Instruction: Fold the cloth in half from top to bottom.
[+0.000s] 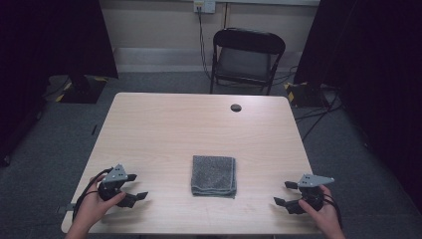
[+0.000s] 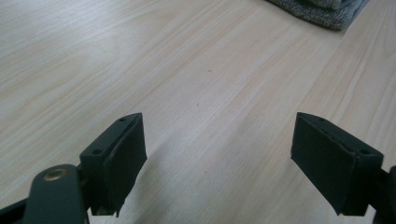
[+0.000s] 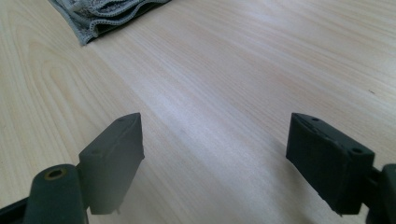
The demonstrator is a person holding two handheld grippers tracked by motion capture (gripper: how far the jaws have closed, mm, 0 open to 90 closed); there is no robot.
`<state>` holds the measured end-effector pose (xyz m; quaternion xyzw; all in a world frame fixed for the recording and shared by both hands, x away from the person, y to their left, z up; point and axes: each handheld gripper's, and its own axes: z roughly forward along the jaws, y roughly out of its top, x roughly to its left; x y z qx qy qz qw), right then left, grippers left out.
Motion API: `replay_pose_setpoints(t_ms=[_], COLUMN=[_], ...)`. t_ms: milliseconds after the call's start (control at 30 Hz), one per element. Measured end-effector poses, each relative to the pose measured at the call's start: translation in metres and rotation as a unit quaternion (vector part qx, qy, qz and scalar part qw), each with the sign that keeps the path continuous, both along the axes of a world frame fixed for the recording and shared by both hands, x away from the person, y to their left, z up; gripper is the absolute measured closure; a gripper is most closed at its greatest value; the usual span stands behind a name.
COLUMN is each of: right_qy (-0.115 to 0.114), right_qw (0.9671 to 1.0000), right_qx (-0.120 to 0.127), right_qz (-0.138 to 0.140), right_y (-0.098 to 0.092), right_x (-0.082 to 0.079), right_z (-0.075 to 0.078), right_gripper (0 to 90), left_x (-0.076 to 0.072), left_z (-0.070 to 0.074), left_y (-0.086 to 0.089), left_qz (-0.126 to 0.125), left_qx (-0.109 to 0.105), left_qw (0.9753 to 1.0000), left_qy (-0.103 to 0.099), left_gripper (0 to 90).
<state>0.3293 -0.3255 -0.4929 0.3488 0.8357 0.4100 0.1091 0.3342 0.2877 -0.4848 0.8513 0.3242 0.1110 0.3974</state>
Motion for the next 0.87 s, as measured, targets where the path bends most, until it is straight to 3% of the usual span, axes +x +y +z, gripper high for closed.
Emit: replay_pose_setpoints(t_ms=[100, 400, 867], right_qy=[0.0, -0.003, -0.012], right_qw=[1.0, 0.9999, 0.9992], right_qx=[0.001, -0.002, -0.032], right_qz=[-0.003, -0.014, -0.018], right_y=[-0.002, -0.008, -0.009], right_x=[0.0, -0.001, -0.001], right_z=[0.0, -0.001, -0.006], right_gripper=[18.7, 18.7, 17.7], left_x=[-0.001, -0.002, -0.003], left_z=[-0.001, -0.001, -0.007], left_y=[0.004, 0.011, 0.019], left_qz=[0.004, 0.008, 0.01], left_qx=[0.009, 0.005, 0.019], left_qw=[1.0, 0.9999, 0.9997], left_qy=[-0.003, -0.007, -0.012], left_gripper=[17.7, 17.7, 17.7])
